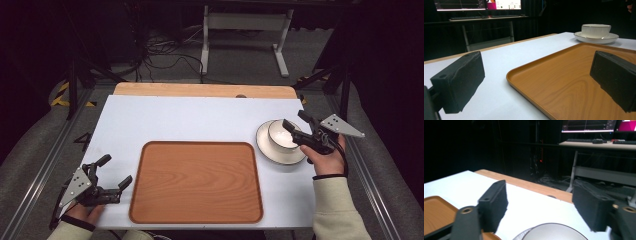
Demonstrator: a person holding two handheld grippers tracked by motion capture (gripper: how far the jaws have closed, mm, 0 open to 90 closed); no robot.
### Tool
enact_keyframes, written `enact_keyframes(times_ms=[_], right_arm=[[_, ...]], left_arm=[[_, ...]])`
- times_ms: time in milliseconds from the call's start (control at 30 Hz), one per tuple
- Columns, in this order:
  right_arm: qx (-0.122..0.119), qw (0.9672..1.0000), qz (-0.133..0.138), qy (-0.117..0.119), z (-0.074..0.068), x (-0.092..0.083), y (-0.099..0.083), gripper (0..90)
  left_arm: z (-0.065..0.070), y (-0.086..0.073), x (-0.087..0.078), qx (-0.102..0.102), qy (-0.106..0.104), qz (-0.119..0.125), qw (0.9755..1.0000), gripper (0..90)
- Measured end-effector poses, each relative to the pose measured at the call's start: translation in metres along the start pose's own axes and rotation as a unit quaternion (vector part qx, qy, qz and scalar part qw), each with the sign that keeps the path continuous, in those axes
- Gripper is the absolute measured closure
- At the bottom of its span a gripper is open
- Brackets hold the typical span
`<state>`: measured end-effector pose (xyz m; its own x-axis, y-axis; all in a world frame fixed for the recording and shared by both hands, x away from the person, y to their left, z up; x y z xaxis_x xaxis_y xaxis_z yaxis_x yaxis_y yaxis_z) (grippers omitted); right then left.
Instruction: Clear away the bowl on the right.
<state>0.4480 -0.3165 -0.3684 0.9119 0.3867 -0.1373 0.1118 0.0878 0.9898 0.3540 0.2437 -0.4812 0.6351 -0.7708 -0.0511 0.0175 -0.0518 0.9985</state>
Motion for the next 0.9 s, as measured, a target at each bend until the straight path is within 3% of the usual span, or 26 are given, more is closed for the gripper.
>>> enact_keyframes(times_ms=[167, 300, 533, 733, 900], right_arm=[[-0.019, 0.9991, -0.032, -0.020, 0.008, 0.004, -0.004, 36.3], [-0.032, 0.9965, -0.056, -0.053, 0.020, 0.005, -0.007, 46.3], [-0.024, 0.9938, -0.082, -0.071, 0.031, 0.006, -0.010, 42.9], [-0.009, 0.9833, -0.162, -0.083, 0.041, 0.010, -0.018, 39.6], [-0.013, 0.9754, -0.202, -0.088, 0.046, 0.011, -0.022, 41.0]], left_arm=[[0.000, 0.000, 0.000, 0.001, 0.000, -0.001, 1.0000, 0.2], [0.000, 0.000, 0.000, 0.001, 0.000, 0.000, 1.0000, 0.2], [0.000, 0.000, 0.000, 0.000, 0.000, -0.001, 1.0000, 0.2], [0.000, 0.000, 0.000, 0.001, 0.000, -0.001, 1.0000, 0.2], [0.000, 0.000, 0.000, 0.001, 0.000, -0.002, 1.0000, 0.2]])
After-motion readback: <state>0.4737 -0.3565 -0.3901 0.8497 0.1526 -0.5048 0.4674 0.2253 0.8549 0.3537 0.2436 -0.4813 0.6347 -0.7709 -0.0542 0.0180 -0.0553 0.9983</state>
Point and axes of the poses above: each handheld gripper's, and its own axes: x roughly forward along the jaws, y roughly out of its top, z roughly to its right, the point moved 6 cm from there along x, roughly forward along the jaws, and after that the axes turned 8 degrees about -y, right-handed, at the moved point
